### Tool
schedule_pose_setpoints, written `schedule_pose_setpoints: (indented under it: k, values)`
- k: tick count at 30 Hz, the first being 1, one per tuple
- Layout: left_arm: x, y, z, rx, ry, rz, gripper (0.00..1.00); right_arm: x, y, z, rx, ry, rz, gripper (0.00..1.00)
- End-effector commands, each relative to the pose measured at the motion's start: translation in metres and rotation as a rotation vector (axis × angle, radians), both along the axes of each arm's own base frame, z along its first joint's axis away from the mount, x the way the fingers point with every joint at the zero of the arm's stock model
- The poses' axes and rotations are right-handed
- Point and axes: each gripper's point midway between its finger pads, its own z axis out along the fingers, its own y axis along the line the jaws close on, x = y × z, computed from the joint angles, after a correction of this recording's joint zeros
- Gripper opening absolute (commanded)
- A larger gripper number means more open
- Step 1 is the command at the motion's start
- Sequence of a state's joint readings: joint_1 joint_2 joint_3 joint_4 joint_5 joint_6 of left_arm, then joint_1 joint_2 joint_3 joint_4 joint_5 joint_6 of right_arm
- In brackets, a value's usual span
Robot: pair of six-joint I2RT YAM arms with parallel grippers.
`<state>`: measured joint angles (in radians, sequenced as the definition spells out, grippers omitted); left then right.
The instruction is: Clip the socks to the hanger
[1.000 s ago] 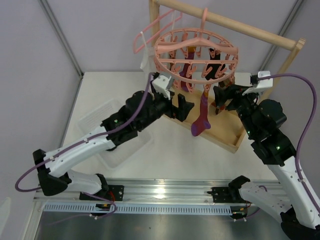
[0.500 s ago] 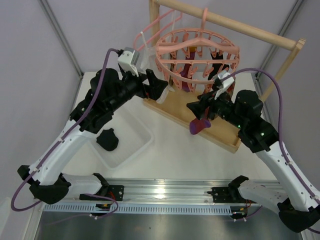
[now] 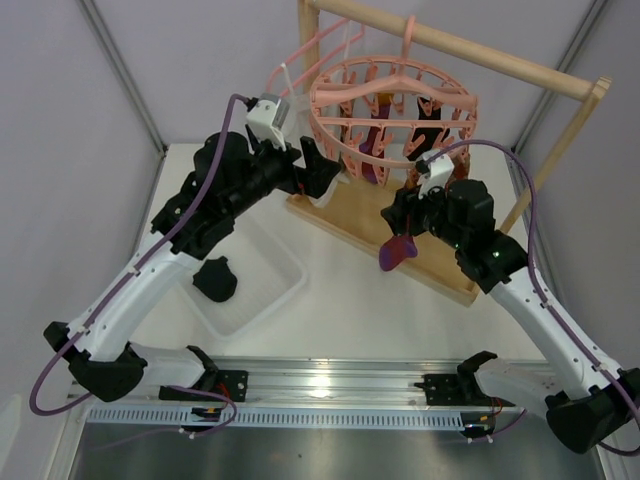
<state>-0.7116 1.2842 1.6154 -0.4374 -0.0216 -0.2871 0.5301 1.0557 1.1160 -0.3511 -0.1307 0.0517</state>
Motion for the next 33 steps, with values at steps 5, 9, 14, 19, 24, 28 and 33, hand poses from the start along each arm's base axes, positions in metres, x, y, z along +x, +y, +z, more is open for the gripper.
schedule_pose_setpoints:
  k: [5,9,14,19,24,28,33]
  values:
    - [-0.010,0.002,0.013,-0.034,-0.058,-0.047,1.00,0.048,-0.079,0.023,0.084,-0.078,-0.376,0.59]
    - [-0.012,0.001,0.011,-0.049,-0.068,-0.054,1.00,0.058,-0.102,0.033,0.168,-0.084,-0.498,0.57]
    - [-0.010,0.004,0.010,-0.044,-0.088,-0.042,1.00,0.064,-0.119,0.045,0.266,-0.096,-0.586,0.57]
    - [-0.006,0.003,0.015,-0.050,-0.135,-0.036,0.99,0.069,-0.120,0.053,0.286,-0.100,-0.582,0.58]
    - [0.011,0.003,0.024,-0.047,-0.177,0.019,0.99,0.071,-0.116,0.048,0.262,-0.090,-0.553,0.59]
    - [0.024,-0.002,0.028,-0.046,-0.176,0.030,0.99,0.069,-0.115,0.050,0.252,-0.096,-0.539,0.59]
    - [0.039,-0.014,0.030,-0.048,-0.163,0.024,0.99,0.065,-0.116,0.054,0.237,-0.110,-0.523,0.61]
